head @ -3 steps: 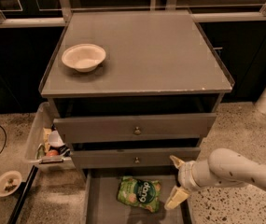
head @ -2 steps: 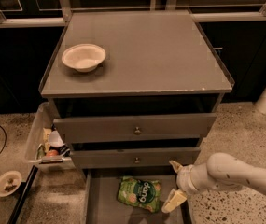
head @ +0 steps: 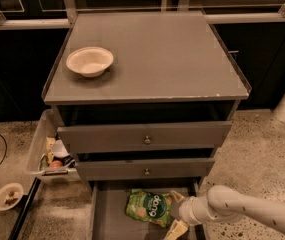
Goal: Pick green rice chip bag from bottom drawer and place on counter
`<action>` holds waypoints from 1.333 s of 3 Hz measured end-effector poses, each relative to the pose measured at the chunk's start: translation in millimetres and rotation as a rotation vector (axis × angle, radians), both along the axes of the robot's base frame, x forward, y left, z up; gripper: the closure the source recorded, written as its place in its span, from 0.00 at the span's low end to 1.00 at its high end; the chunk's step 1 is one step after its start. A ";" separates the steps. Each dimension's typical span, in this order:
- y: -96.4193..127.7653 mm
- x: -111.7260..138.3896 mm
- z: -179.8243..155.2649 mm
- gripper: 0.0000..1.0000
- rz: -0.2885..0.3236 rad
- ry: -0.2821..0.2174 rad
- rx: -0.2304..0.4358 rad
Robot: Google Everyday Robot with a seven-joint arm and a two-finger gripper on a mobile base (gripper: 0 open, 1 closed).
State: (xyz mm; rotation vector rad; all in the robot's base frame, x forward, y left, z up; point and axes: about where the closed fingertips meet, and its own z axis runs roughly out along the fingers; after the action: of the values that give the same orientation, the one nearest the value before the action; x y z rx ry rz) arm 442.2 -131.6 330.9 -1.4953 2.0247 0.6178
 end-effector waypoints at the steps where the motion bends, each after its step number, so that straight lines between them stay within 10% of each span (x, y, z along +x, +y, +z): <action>1: 8.9 3.6 -45.9 0.00 0.038 -0.016 0.053; 4: 14.9 45.8 -83.3 0.00 0.043 -0.076 0.082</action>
Offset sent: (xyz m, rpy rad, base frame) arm 0.0568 0.0262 -0.0862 0.0901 -0.1120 0.1343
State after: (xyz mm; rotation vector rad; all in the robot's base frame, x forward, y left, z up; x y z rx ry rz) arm 488.0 -116.7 247.7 -1.4948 1.8923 0.6438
